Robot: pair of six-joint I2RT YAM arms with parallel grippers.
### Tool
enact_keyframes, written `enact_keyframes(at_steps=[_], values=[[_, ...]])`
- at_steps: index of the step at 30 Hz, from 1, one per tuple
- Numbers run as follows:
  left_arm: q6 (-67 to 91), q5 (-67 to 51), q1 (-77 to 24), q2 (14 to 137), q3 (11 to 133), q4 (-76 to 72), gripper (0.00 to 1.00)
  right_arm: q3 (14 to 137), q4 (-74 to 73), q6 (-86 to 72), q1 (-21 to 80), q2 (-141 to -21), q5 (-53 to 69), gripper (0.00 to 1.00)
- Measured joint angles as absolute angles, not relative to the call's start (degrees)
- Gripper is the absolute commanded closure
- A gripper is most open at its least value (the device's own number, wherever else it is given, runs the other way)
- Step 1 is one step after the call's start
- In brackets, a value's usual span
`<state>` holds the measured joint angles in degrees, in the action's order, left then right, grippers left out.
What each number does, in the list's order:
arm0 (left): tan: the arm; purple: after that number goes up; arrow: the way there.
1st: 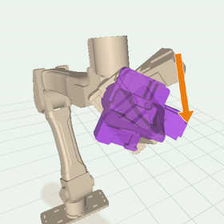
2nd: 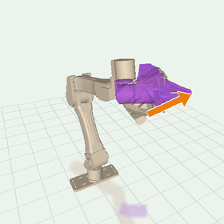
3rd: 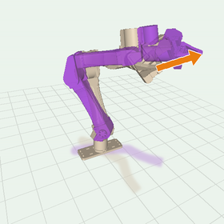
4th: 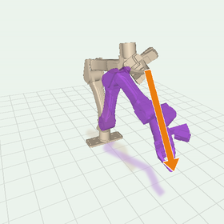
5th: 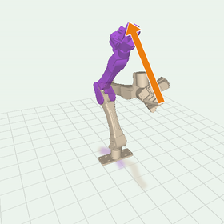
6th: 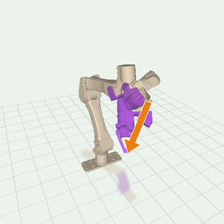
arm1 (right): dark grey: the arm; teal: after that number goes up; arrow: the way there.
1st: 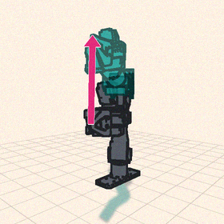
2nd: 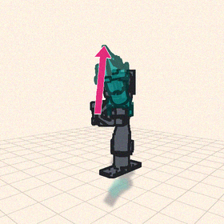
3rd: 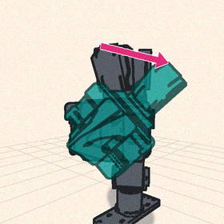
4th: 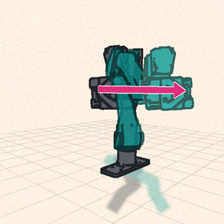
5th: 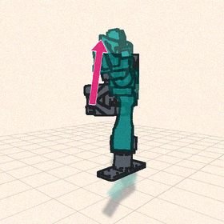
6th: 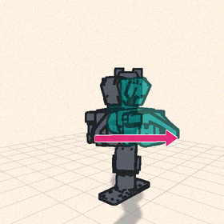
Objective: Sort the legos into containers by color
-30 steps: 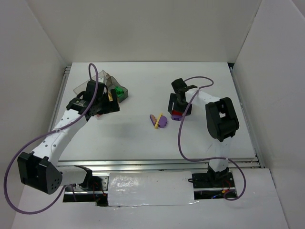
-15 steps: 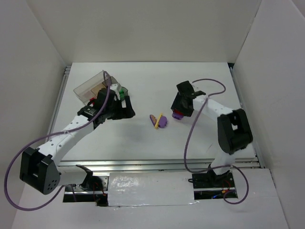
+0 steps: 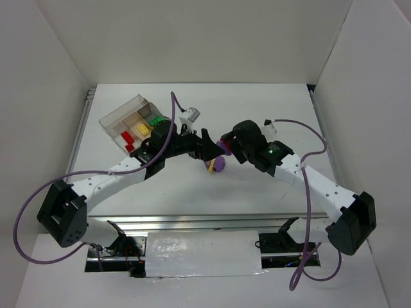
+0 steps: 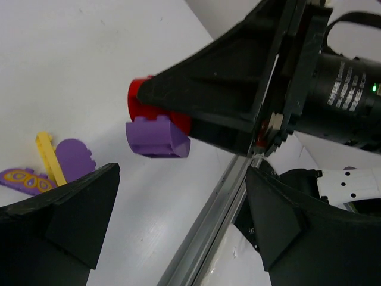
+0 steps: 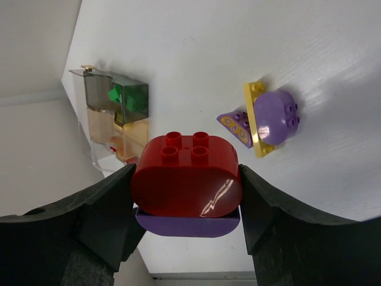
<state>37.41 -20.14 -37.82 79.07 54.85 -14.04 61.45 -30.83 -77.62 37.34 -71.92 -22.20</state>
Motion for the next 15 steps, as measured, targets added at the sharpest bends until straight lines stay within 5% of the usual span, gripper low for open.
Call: enact_keyframes(at_steps=[10, 13, 15], values=[[36.23, -22.59, -37.78, 81.69, 56.58, -16.78, 0.01, 61.3, -32.4, -84.84, 42.63, -64.55, -28.01, 1.0], [36.34, -23.4, -37.76, 82.17, 56.6, -17.54, 0.1, 61.3, -32.38, -84.99, 43.51, -64.49, -28.69, 1.0], [36.56, -24.1, -37.78, 82.46, 56.62, -18.09, 0.25, 61.32, -32.36, -85.01, 44.53, -64.71, -28.99, 1.0]])
